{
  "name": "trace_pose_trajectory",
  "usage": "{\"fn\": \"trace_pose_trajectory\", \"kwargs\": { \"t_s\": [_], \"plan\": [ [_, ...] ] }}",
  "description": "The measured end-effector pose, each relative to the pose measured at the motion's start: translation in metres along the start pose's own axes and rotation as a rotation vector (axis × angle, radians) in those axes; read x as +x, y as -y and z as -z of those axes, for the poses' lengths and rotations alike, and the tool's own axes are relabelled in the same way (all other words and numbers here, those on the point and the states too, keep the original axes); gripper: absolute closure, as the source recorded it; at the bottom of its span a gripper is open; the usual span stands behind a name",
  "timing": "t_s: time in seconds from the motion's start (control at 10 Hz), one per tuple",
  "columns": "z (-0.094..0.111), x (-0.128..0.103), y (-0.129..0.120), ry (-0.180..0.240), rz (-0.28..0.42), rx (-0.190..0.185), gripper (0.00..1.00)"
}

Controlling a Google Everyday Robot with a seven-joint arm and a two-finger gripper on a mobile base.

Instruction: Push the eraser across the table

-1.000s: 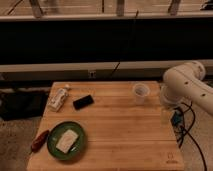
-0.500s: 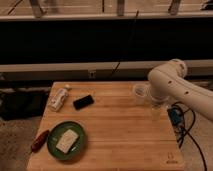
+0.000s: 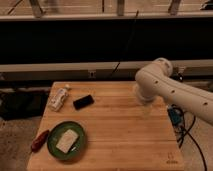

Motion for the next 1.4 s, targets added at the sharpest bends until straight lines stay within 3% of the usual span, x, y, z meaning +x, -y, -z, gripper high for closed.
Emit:
{"fn": "trace_pose_trajectory", "kwargs": {
  "t_s": [0.2,0.5,1.4],
  "plan": [
    [-0.001,-0.009,0.006,-0.002,0.028,0.009,0.20],
    [-0.005,-0.043,0.021,0.001,0.079,0.021,0.20],
    [-0.024,-0.096,0.049,0.003,0.184,0.039,0.20]
  ]
}}
